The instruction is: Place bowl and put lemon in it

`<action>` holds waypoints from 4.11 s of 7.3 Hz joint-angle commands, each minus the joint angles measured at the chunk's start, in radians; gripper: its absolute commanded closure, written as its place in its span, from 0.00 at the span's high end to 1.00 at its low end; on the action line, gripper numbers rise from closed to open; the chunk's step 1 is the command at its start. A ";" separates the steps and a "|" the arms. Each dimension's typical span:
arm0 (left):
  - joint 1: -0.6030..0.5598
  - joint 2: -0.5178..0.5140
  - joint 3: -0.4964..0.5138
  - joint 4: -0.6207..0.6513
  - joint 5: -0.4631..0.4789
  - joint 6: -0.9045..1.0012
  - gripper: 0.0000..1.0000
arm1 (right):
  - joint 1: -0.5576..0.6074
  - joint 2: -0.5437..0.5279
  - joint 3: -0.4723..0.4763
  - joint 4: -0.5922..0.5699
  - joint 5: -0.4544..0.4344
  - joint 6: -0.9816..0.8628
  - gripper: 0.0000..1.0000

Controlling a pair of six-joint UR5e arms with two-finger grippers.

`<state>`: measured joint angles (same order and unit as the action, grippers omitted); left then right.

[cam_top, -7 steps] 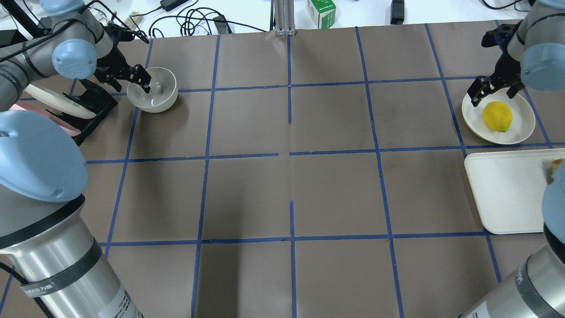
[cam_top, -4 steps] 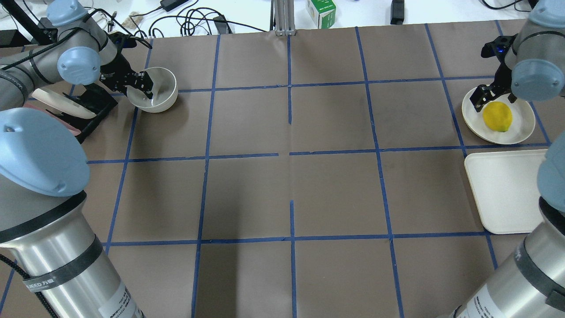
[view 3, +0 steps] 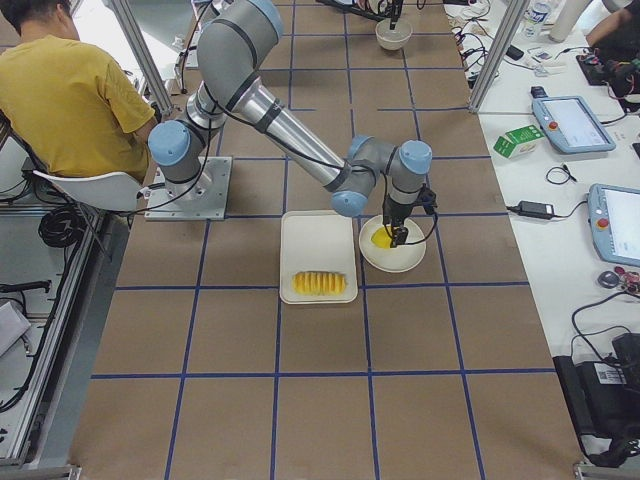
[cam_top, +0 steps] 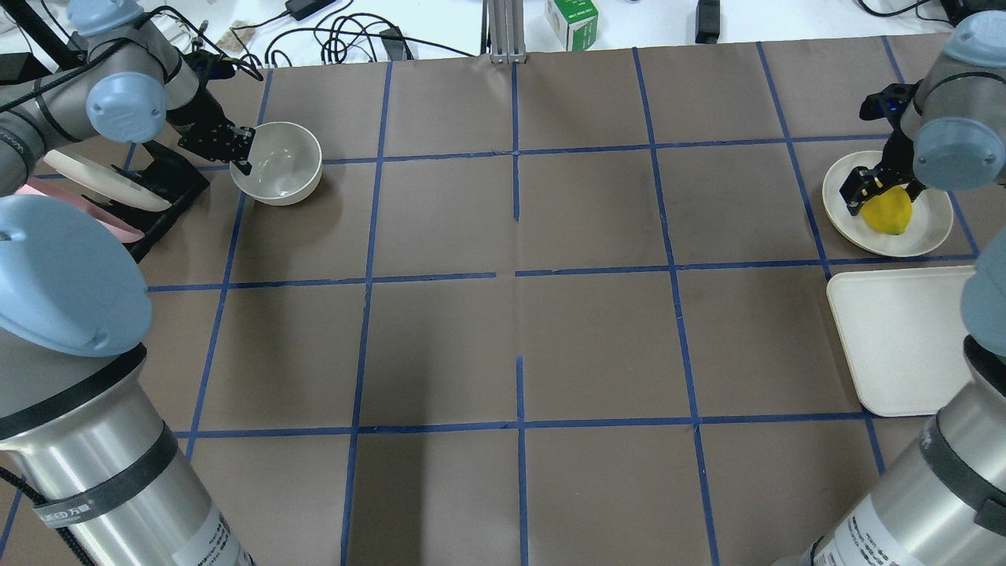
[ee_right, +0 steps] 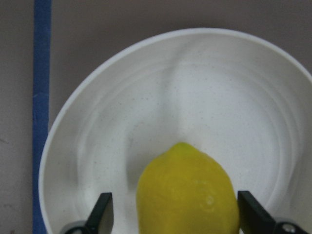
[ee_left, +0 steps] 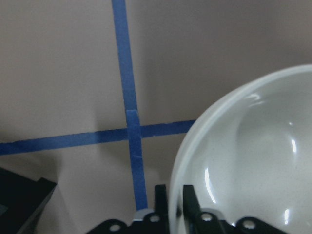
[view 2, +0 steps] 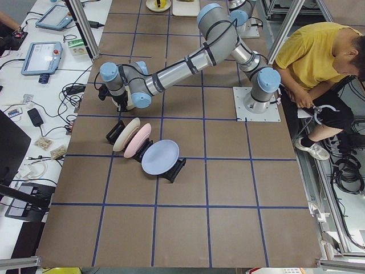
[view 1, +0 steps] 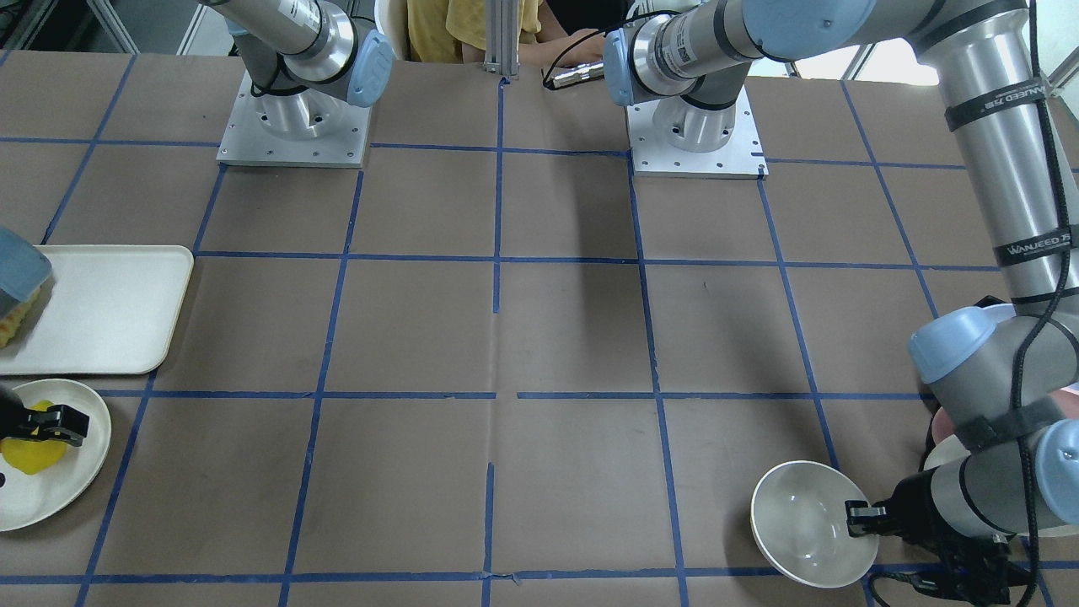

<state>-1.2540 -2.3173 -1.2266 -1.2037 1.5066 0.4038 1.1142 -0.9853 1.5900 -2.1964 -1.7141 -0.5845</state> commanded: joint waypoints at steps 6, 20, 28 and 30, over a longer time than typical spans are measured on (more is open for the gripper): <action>-0.337 0.199 -0.240 -0.021 -0.157 -0.391 0.00 | 0.019 -0.159 -0.019 0.239 0.086 0.061 0.00; -0.423 0.493 -0.290 -0.229 -0.002 -0.397 1.00 | 0.700 -0.155 -0.090 0.178 0.235 0.972 0.00; -0.254 0.731 -0.320 -0.327 0.067 -0.278 1.00 | 0.783 -0.015 -0.082 0.133 0.237 1.103 0.63; -0.260 0.727 -0.318 -0.333 0.066 -0.298 1.00 | 0.783 -0.016 -0.052 0.130 0.228 1.105 0.99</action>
<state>-1.5132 -1.5904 -1.5460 -1.5330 1.5722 0.1123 1.8975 -1.0010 1.5209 -2.0631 -1.4829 0.5189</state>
